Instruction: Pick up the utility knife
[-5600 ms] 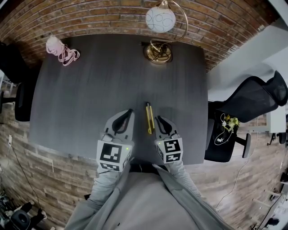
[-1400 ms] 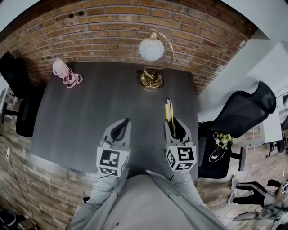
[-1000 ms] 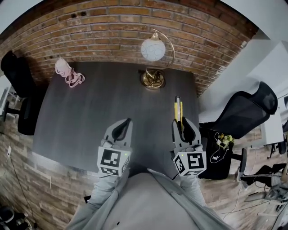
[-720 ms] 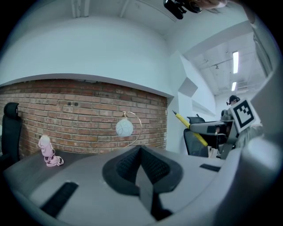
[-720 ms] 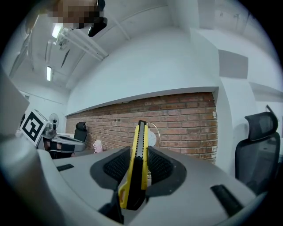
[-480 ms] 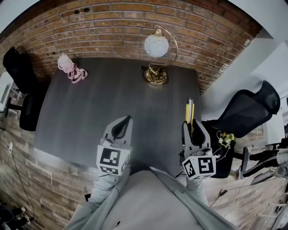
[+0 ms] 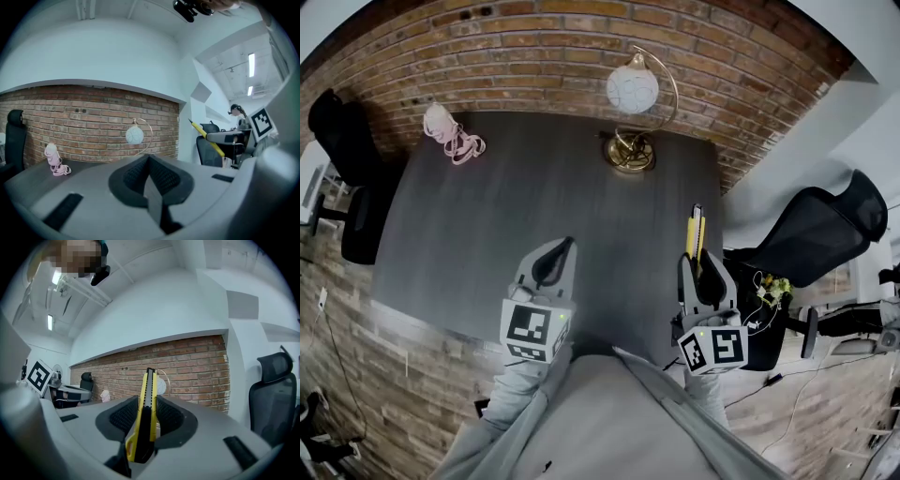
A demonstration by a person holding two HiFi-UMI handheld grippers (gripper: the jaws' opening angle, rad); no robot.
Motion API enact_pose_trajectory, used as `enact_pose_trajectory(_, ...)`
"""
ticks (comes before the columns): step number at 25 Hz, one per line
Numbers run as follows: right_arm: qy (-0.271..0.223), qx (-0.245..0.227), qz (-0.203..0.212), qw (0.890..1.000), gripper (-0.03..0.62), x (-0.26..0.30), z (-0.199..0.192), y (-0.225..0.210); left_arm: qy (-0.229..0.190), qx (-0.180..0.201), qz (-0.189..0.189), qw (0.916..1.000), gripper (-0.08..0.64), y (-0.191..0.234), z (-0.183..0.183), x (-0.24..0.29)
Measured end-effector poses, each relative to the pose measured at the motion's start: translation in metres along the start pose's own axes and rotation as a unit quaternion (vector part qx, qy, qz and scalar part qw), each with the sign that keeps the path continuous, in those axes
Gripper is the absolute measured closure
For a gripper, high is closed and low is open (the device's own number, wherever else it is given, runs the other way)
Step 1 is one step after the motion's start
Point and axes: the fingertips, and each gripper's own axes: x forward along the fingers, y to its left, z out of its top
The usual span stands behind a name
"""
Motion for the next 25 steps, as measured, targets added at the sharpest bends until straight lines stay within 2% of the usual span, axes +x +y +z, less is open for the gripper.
enact_pose_trajectory(25,0.008,0.01,0.002,1.0,0.459,0.0039,-0.0081,0.0013,0.009,-0.004,0.001,0.9999,0.541,0.0048,-0.0054,0.0052)
